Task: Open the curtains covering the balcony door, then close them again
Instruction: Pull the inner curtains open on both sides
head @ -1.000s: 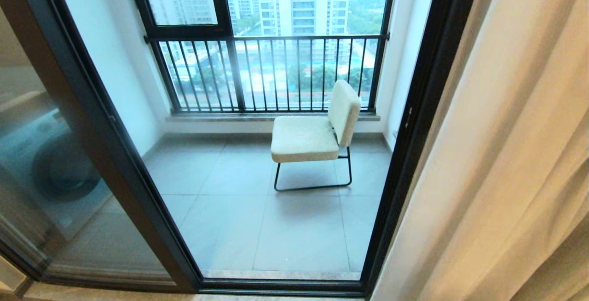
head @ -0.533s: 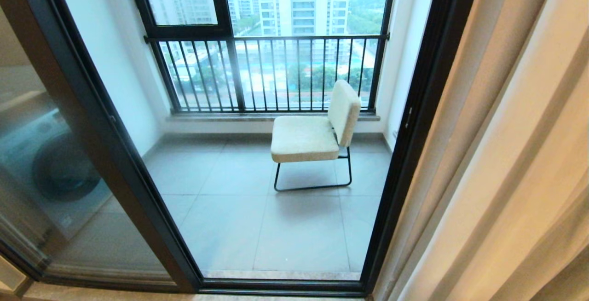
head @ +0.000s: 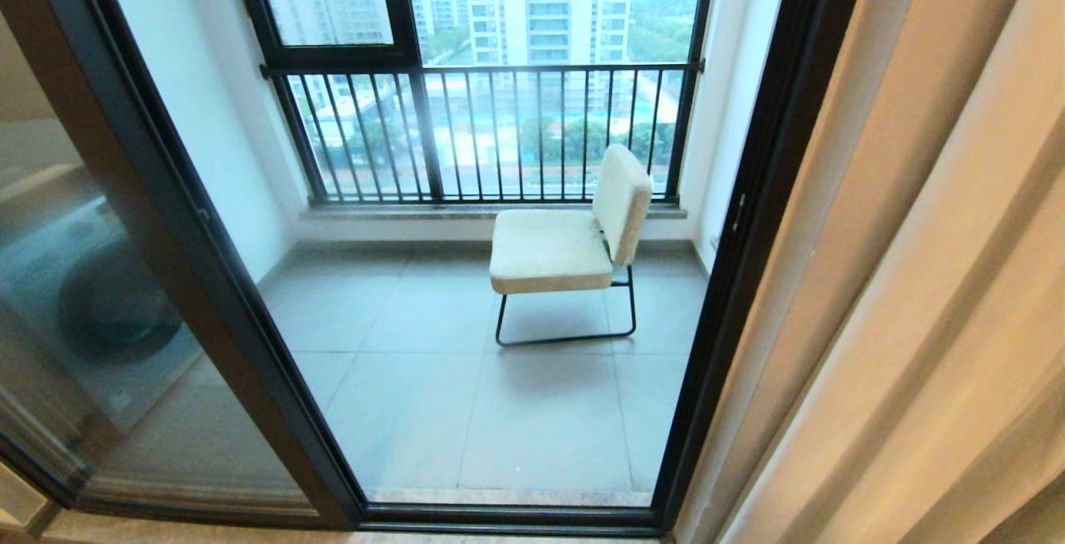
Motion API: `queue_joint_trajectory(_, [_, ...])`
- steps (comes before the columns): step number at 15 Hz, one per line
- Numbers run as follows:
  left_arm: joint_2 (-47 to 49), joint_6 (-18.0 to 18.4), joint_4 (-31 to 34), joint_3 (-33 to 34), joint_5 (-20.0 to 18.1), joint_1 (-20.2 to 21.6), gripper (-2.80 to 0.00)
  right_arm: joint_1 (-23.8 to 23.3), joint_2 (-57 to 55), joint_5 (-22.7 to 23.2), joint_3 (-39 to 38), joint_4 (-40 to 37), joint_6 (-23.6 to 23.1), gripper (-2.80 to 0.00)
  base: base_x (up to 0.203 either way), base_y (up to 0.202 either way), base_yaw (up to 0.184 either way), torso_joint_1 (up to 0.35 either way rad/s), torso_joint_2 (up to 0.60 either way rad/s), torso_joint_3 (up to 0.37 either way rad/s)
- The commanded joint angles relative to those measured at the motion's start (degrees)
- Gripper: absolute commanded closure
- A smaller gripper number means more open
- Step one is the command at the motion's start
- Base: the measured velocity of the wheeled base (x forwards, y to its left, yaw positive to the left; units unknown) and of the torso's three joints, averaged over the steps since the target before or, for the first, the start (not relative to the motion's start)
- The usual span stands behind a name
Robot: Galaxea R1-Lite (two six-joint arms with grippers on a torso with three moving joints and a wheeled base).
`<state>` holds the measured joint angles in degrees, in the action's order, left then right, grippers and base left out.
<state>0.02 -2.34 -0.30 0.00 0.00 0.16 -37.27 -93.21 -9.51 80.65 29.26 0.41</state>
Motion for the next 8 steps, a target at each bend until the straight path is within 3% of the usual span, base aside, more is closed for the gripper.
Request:
queue_joint_trajectory(1, [0.0,0.0,0.0,0.0,0.0,0.0,0.0,0.8,0.4,4.5,-0.2,1.1,-0.4,0.0,0.0,0.0,0.0,0.0,0.0,0.0])
queue_joint_trajectory(4, [0.0,0.0,0.0,0.0,0.0,0.0,0.0,2.9,1.6,11.4,-0.2,2.7,-1.3,0.0,0.0,0.0,0.0,0.0,0.0,0.0])
queue_joint_trajectory(6, [0.0,0.0,0.0,0.0,0.0,0.0,0.0,5.8,3.0,19.8,-0.7,4.1,-1.4,0.0,0.0,0.0,0.0,0.0,0.0,0.0])
queue_joint_trajectory(8, [0.0,0.0,0.0,0.0,0.0,0.0,0.0,8.5,4.2,21.9,-2.0,4.3,-1.6,0.0,0.0,0.0,0.0,0.0,0.0,0.0])
